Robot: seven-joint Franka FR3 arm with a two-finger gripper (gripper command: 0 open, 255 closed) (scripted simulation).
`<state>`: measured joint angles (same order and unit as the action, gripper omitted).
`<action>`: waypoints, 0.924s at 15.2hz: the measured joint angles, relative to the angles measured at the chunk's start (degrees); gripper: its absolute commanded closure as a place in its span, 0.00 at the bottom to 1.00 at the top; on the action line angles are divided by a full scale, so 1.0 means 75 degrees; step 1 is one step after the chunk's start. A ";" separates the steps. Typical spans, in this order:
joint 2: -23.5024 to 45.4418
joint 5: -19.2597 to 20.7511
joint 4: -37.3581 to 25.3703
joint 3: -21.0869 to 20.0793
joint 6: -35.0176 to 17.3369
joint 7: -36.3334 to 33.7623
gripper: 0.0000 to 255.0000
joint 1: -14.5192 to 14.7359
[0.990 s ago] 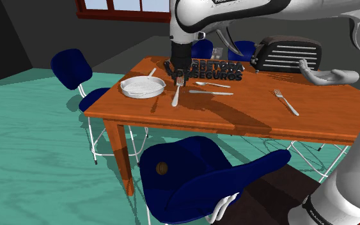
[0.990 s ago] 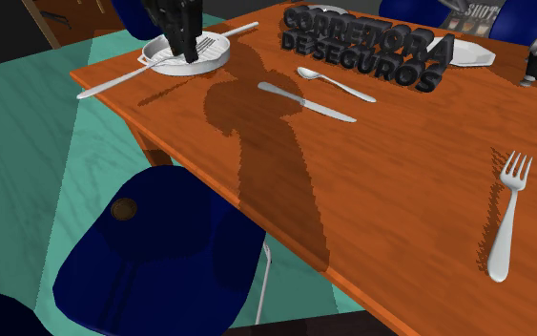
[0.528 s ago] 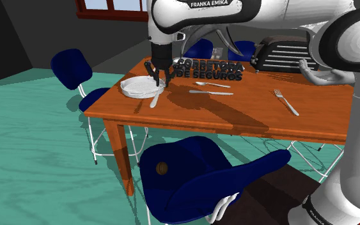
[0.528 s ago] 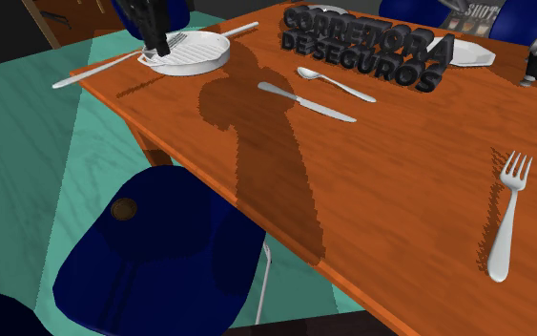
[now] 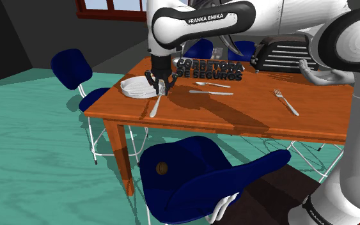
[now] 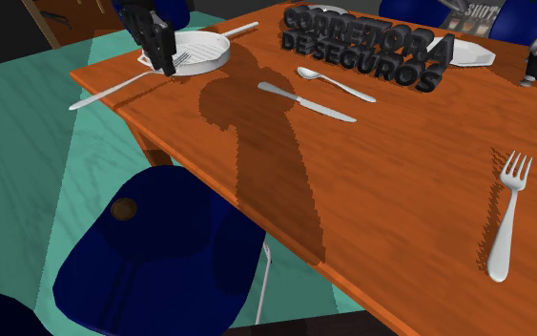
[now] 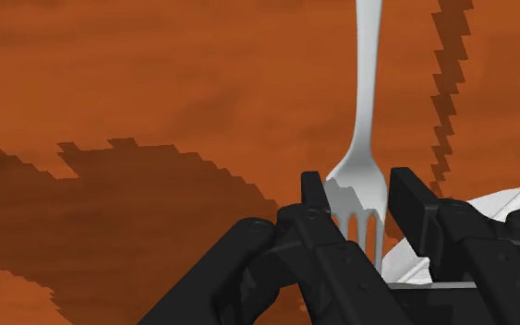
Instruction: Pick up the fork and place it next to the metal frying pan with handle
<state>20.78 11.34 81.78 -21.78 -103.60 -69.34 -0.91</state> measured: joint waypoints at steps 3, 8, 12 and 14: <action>0.0006 0.0014 0.0305 0.0008 -0.0305 -0.0033 1.00 -0.0020; 0.0062 0.0058 0.0754 0.0026 -0.0800 -0.0105 1.00 -0.0034; 0.0060 0.0061 0.0822 0.0031 -0.0871 -0.0103 1.00 -0.0046; 0.0059 0.0060 0.0827 0.0031 -0.0877 -0.0103 1.00 -0.0047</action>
<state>21.22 11.79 87.99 -21.55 -110.17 -70.11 -1.26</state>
